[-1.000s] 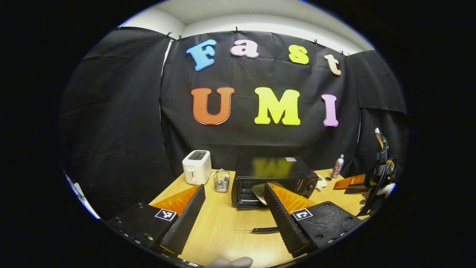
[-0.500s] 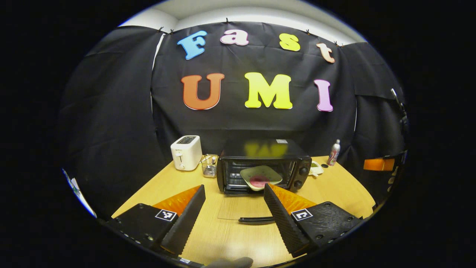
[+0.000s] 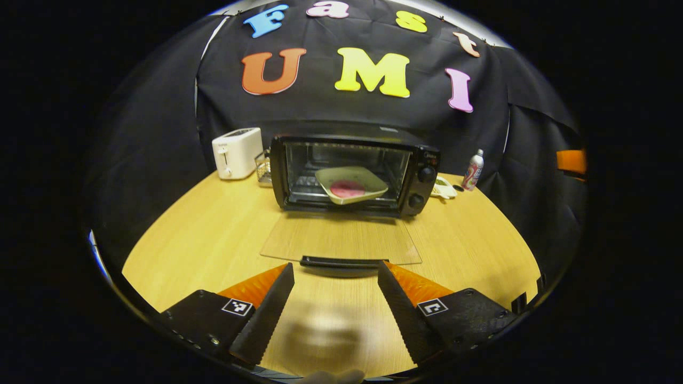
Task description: Open the electric oven with the left hand, put the food in, and close the electric oven.
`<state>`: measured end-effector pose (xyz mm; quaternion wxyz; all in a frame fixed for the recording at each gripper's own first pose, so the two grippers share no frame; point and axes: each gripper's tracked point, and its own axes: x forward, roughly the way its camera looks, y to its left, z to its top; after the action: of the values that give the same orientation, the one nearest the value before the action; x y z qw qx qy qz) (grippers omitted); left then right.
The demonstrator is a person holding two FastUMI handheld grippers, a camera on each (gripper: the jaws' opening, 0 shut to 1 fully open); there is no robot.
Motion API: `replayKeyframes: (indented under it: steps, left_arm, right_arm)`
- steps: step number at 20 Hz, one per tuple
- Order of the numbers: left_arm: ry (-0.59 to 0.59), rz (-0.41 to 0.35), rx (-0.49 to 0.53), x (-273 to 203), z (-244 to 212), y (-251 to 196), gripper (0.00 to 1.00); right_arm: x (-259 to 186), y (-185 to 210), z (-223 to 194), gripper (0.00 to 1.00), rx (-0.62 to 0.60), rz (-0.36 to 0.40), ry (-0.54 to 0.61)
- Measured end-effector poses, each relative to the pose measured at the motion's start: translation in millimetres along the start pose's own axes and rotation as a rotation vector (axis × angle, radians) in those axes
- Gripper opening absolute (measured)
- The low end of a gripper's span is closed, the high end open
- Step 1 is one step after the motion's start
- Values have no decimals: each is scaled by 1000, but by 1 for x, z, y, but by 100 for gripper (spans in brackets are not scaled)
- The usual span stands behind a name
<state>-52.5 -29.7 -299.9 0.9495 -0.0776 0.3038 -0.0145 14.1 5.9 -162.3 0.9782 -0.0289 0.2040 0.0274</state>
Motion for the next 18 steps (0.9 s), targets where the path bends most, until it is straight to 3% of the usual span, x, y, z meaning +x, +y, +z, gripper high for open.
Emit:
replayKeyframes:
  steps: [3,8,14,15,18]
  left_arm:
    - [55,3,-18,21,-23,2,96]
    - [99,1,48,47,-42,-10,96]
    - [132,2,84,73,-51,-1,96]
    - [133,4,85,76,-50,0,96]
    - [163,8,82,83,-57,4,96]
  right_arm:
    - [-5,-7,3,97,-23,-13,6]
    - [-3,-13,0,97,-16,-25,28]
    - [4,-10,2,96,-22,-38,43]
    - [5,-9,4,100,-23,-39,43]
    - [10,-4,6,96,-24,-35,56]
